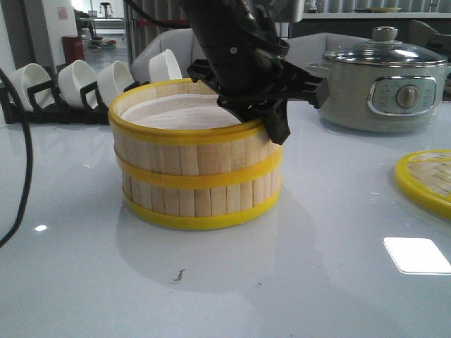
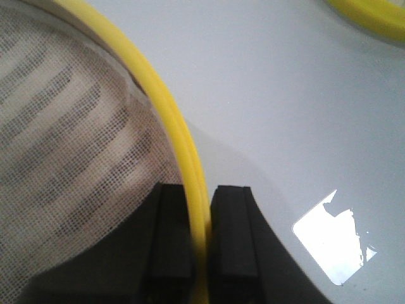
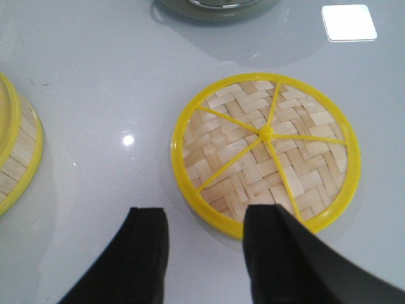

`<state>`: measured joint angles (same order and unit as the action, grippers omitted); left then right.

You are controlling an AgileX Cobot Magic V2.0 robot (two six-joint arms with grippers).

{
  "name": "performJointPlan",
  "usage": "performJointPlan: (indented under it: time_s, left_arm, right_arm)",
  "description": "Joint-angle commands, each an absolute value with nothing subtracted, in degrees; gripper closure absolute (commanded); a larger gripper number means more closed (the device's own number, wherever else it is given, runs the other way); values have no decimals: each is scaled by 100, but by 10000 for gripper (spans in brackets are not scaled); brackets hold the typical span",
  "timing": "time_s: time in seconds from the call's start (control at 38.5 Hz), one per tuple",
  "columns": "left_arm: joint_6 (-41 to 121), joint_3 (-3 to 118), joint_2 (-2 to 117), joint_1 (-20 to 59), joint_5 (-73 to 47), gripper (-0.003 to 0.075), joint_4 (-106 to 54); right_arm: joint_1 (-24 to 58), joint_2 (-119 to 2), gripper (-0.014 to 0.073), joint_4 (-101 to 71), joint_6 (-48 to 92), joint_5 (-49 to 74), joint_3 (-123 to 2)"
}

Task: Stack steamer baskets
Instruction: 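Carry the basket over the centre basket and lower it on top, then open the left gripper and raise it away from the stack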

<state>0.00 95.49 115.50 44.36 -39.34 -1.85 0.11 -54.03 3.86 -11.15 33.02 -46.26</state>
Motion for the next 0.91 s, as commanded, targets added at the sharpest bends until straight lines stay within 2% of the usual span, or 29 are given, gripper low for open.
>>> performJointPlan:
  time_s: [0.0, 0.65, 0.88]
  left_arm:
    - [0, 9741, 11246, 4468, -3392, 627, -114]
    - [0, 9741, 11246, 4341, -3340, 625, -83]
    - [0, 9741, 11246, 4341, -3374, 603, -83]
  right_arm:
    - [10, -5362, 203, 402, -1097, 2889, -4836]
    - [10, -5362, 203, 402, -1097, 2889, -4831]
    - [10, -5362, 203, 402, -1097, 2889, -4831]
